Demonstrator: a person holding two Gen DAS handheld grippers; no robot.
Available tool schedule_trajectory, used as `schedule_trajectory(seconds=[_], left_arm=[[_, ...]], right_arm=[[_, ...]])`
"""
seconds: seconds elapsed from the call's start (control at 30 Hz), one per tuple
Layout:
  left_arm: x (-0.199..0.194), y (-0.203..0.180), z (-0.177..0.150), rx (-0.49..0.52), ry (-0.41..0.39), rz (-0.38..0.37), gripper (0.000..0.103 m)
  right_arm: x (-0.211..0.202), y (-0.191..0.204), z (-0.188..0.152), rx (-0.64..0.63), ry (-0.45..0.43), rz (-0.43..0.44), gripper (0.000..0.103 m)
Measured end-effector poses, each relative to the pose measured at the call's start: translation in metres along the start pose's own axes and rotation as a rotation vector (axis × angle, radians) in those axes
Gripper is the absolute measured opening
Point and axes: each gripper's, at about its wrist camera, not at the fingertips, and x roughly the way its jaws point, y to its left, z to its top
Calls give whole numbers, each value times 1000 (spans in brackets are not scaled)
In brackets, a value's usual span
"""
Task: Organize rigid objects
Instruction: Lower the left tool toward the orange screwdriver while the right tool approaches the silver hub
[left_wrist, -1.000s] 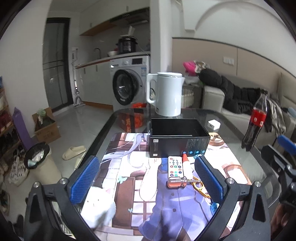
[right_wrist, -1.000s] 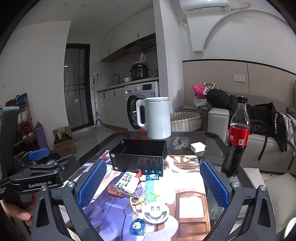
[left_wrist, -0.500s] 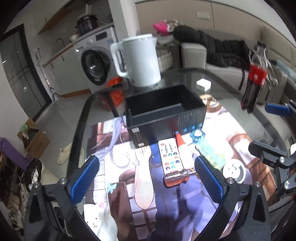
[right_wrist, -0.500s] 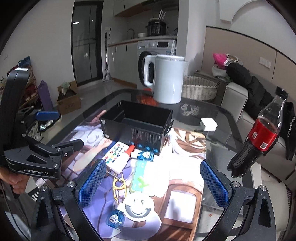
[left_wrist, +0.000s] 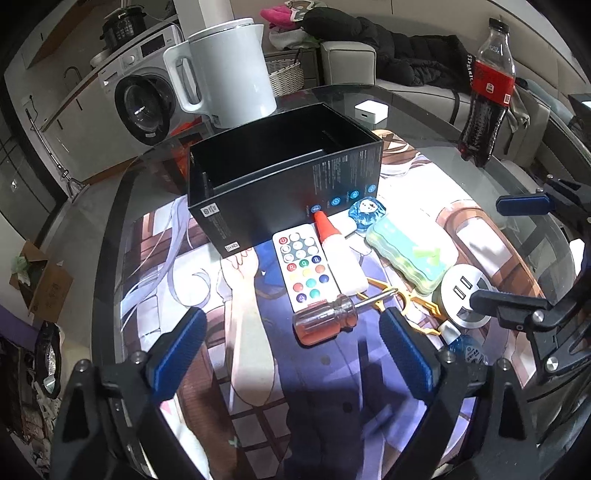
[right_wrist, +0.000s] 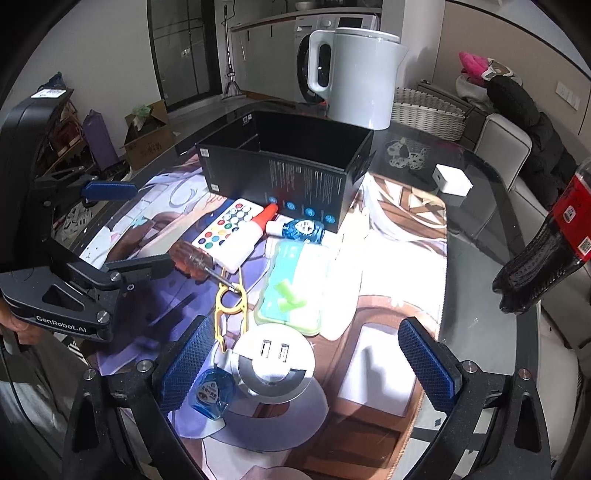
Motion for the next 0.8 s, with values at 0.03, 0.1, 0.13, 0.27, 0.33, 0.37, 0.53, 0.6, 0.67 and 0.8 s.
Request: schedule_trajectory(seconds=[0.03,0.1,0.13,0.27,0.33,0.37,0.53,0.6,0.67,0.8], left_arm=[[3,-1,0,8,14,-5,85],[11,-3,-2,30,39,-12,82],[14,-4,-3,45,47,-3,79],[19,-5,-3,98,42,9,78],[22,-7,-2,118,52,-4,78],[23,-8,-2,129,50,-4,78],[26,-13,2,188,30,6,78],[30,-14,3,201,39,-4,77],[35,-15,2,212,54,-9,72],[41,-15,-2,199,93,-54,54]], right_arm=[[2,0,-2,3,13,10,94],[7,-2,-4,10,37,28,87],[9,-2,-5,11,48,32,87],[16,-1,-10,3,92,57,86],[17,1,-12,-4,103,62,84],[18,1,-13,-4,109,67,81],[23,-2,-14,14,123,86,79],[24,-4,-13,22,124,92,79],[24,-4,-13,24,126,96,79],[31,-4,-16,41,161,142,79]])
